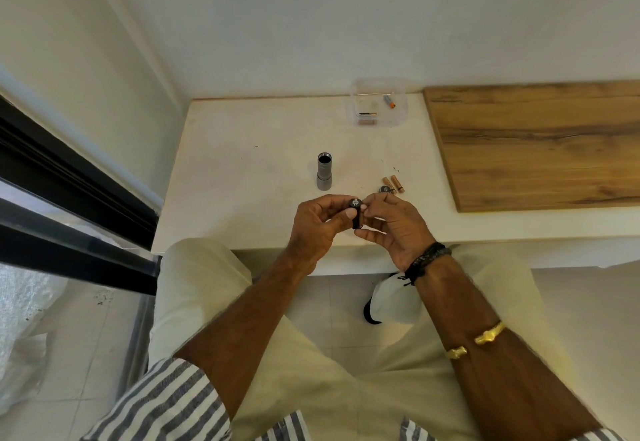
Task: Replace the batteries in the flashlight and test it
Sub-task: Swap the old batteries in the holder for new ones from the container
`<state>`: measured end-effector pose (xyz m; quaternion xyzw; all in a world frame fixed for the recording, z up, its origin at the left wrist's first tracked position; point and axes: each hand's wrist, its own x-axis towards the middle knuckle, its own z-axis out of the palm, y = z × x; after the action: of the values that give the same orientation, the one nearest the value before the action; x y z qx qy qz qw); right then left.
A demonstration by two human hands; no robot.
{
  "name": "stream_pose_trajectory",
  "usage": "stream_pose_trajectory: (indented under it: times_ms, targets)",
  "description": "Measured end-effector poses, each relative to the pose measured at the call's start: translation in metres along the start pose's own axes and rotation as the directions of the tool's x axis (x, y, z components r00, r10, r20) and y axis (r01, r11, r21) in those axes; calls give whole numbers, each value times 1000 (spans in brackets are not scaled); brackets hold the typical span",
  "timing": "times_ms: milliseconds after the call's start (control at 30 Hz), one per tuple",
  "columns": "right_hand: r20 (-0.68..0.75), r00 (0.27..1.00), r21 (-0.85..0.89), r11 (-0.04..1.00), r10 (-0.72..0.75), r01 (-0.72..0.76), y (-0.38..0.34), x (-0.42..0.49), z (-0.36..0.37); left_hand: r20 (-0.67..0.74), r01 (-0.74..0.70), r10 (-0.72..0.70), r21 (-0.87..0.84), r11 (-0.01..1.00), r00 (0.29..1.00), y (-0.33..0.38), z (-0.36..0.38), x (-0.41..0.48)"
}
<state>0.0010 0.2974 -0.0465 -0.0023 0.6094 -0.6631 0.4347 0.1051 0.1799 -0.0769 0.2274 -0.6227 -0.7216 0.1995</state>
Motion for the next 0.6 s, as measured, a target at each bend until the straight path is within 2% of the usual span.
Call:
stream_pose_trajectory:
  times_ms: [300,433,600]
  targets:
    - [-106,965,-189,958,-239,217,6,0,3,-55,81,-90,-141,987,994,2,-1,3]
    - [-132,949,-108,956,-285,272,5,5,-1,-120,168,-190,-175,970,974,-1,-3,7]
    - [-258,918,12,949,-301,315,-4,20,-21,-75,269,-321,-387,882,944,-3,-6,12]
